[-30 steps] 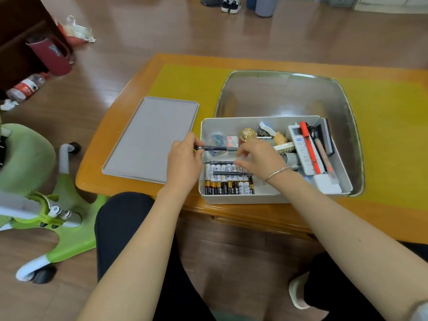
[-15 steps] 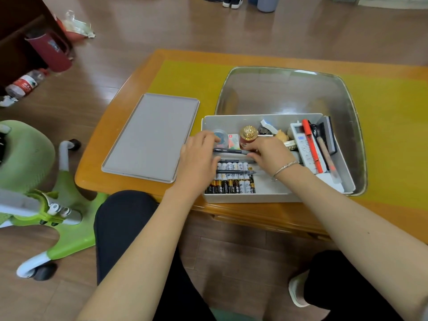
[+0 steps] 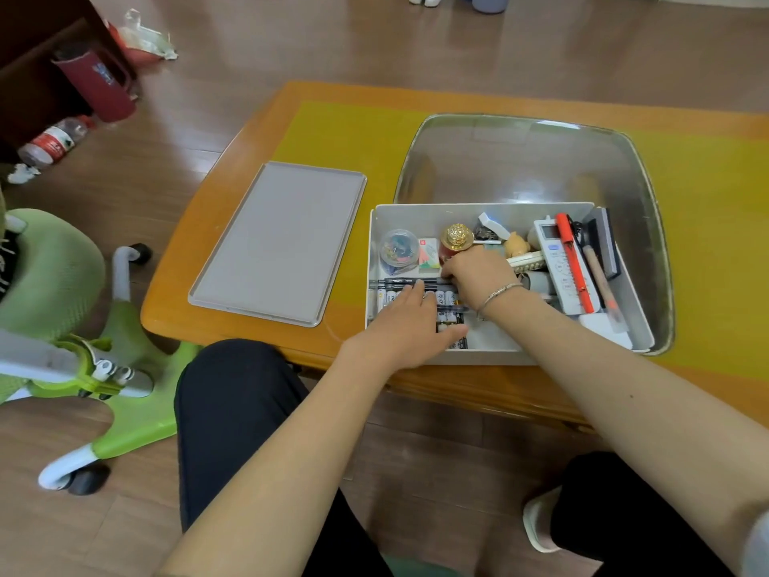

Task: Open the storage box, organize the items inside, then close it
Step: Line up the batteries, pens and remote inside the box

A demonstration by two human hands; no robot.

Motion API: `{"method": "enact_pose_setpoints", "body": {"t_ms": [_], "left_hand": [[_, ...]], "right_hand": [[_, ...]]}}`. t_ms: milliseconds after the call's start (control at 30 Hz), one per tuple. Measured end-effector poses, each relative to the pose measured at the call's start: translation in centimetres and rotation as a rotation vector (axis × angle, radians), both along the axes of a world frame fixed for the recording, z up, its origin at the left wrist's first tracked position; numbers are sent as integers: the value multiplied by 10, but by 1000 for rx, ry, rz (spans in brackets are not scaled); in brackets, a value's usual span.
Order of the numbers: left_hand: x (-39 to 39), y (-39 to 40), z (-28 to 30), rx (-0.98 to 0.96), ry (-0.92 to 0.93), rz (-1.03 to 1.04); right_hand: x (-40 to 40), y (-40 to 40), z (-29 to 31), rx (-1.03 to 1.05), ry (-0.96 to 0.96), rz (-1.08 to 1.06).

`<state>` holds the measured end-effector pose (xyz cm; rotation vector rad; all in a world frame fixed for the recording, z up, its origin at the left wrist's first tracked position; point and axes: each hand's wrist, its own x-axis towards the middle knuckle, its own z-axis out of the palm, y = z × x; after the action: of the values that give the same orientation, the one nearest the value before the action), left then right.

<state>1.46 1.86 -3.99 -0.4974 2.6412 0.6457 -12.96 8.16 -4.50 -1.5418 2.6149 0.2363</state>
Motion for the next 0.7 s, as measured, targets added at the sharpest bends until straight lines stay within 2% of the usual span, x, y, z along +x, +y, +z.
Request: {"method": "enact_pose_setpoints", "body": {"t_ms": [500, 700], "left_hand": [[-13, -5, 0, -87, -80, 50], [-16, -8, -2, -111, -109, 63]], "right_hand": [[0, -1, 2, 34, -25, 81], [1, 3, 5, 39, -93, 114]]}}
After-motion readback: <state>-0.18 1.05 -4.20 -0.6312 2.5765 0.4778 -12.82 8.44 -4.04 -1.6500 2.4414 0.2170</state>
